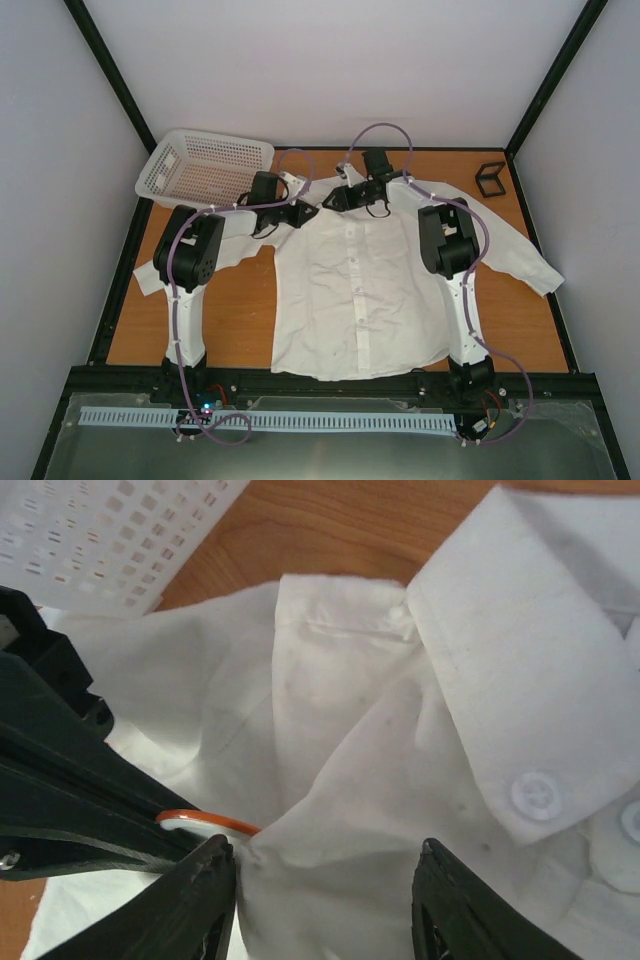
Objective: Pin the brooch onto the clothing
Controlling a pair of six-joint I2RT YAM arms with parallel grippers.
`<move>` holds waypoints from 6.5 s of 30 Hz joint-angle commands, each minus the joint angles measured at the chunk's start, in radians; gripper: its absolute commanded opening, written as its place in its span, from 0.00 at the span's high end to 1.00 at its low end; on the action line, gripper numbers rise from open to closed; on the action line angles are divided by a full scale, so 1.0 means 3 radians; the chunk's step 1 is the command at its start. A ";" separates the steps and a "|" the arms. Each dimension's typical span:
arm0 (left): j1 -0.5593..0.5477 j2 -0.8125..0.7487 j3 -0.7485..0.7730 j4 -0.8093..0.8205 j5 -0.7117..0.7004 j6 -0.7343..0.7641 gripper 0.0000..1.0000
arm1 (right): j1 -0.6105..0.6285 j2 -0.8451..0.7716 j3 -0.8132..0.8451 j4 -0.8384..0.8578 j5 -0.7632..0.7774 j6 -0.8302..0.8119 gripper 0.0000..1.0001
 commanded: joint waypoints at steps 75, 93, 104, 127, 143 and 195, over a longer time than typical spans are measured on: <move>0.0169 -0.0130 0.0056 0.0439 0.0728 0.0026 0.99 | -0.0158 -0.0291 -0.0969 0.1204 -0.0732 0.0739 0.32; 0.0169 -0.0127 0.0061 0.0464 0.0825 -0.0002 0.99 | -0.0154 -0.0091 -0.0797 0.1332 -0.0851 0.0899 0.36; 0.0170 -0.0102 0.0065 0.0452 0.0840 0.0002 0.99 | -0.0152 -0.0150 -0.0833 0.1356 -0.0897 0.0882 0.28; 0.0169 -0.0109 0.0028 0.0499 0.0992 0.0084 0.99 | -0.0154 0.0092 -0.0506 0.1156 -0.0955 0.0875 0.33; 0.0112 -0.0079 0.0120 0.0251 0.1107 0.0479 0.99 | -0.0141 0.0178 -0.0257 0.0690 -0.1048 0.0497 0.35; 0.0225 0.0056 0.0200 0.0158 0.1224 0.0400 0.99 | -0.0244 -0.0060 -0.0746 0.1220 -0.1217 0.0764 0.18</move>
